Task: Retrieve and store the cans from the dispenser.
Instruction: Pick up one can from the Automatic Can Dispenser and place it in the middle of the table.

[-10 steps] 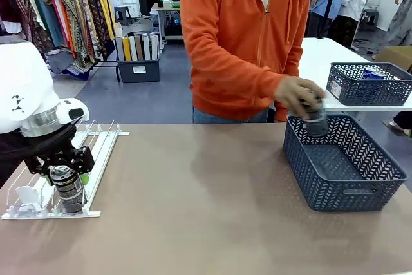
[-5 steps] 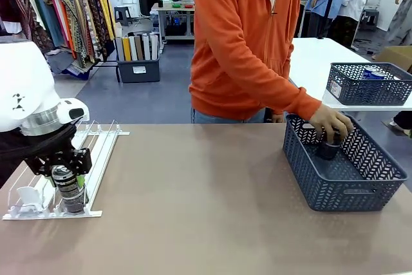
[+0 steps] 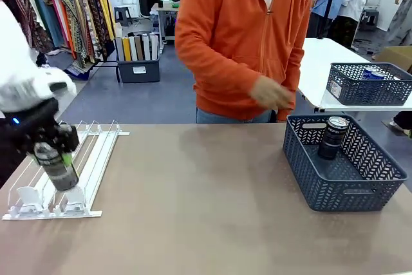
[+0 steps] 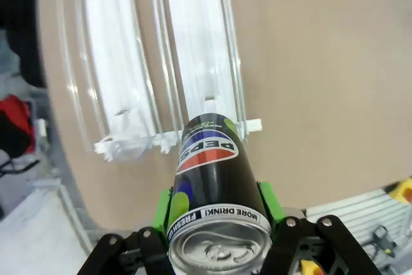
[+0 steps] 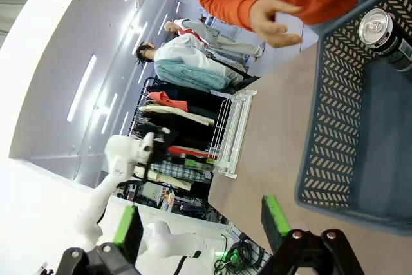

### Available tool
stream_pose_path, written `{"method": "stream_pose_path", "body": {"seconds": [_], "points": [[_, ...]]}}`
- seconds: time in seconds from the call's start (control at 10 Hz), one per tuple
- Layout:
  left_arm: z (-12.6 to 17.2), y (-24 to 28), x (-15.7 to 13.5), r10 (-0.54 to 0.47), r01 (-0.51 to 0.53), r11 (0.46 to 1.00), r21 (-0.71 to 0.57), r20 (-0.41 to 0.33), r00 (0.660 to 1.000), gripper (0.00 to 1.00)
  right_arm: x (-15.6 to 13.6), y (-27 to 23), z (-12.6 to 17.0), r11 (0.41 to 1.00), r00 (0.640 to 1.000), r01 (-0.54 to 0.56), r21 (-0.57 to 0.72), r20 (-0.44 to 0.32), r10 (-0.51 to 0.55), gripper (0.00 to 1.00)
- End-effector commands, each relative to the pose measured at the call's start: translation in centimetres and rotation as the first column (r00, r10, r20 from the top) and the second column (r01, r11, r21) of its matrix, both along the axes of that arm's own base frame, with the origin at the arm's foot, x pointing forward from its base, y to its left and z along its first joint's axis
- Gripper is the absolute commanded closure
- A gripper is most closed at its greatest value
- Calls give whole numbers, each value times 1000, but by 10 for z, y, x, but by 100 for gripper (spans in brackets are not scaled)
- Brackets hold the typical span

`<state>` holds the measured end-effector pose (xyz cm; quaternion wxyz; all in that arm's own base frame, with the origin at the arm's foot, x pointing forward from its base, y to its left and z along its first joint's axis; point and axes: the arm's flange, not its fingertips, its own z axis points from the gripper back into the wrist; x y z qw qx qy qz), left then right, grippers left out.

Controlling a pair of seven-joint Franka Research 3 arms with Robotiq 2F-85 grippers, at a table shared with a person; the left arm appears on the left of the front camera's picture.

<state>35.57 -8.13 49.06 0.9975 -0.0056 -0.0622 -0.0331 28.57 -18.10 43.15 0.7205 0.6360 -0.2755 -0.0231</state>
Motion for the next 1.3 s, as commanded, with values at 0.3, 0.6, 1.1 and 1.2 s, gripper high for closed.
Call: {"method": "stream_pose_path", "body": {"seconds": [0.3, 0.6, 1.1, 1.2], "points": [[126, 11, -76, -81, 118, 987, -110, 296, 952, 100, 1, 0, 3, 1000, 1000, 0, 1, 16, 0, 0], [138, 3, -80, -80, 96, 994, -47, 274, 958, 100, 1, 0, 3, 1000, 1000, 0, 1, 16, 0, 0], [141, -48, -50, -156, 166, 986, -19, 255, 954, 100, 1, 0, 3, 1000, 1000, 0, 1, 16, 0, 0], [145, -94, -34, -259, 266, 964, 6, 254, 932, 100, 1, 0, 3, 1000, 1000, 0, 1, 16, 0, 0]]}}
